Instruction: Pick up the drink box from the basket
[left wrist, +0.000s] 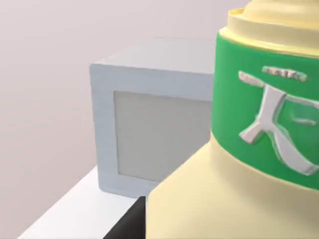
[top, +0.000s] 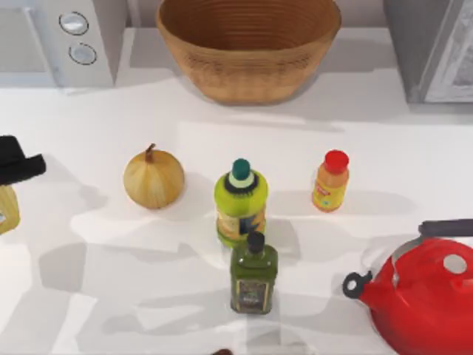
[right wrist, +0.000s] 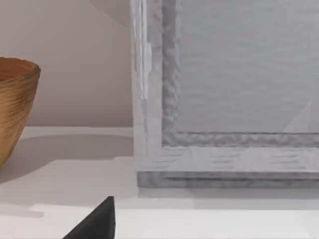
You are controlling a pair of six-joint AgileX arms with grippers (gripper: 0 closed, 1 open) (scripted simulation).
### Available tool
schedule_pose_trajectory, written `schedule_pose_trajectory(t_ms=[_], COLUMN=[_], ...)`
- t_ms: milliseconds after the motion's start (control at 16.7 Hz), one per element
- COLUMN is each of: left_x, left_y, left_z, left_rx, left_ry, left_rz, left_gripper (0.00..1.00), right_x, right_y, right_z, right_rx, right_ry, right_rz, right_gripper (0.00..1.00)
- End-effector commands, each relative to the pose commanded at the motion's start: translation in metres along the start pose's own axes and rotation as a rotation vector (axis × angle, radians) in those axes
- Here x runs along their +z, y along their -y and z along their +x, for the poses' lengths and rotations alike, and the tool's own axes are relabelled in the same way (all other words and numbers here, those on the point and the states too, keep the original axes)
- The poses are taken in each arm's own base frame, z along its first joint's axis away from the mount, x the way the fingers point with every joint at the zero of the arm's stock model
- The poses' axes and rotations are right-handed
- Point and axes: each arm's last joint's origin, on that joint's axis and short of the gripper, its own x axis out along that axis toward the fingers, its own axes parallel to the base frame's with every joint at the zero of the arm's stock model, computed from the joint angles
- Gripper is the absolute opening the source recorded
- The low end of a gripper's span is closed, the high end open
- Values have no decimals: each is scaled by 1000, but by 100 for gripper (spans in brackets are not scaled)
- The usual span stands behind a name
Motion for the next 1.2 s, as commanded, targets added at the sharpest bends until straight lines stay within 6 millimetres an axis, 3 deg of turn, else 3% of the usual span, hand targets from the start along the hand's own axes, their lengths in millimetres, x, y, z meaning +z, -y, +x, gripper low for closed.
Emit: schedule_pose_trajectory(t_ms=[240, 540, 960, 1200], left_x=[-8, -37, -46, -46], left_y=[4, 3, 0, 0], left_z=[14, 37, 43, 43], left_rx=[-5, 2, 1, 1], left_ry=[11, 0, 2, 2], left_rz=[-7, -3, -4, -4], left_gripper=[0, 0, 0, 30], right_x=[0, 0, 0, 0], right_y=[0, 0, 0, 0], right_z=[0, 0, 0, 0], right_rx=[0, 0, 0, 0], right_ry=[0, 0, 0, 0], right_rz=[0, 0, 0, 0], right_gripper=[100, 100, 100, 100])
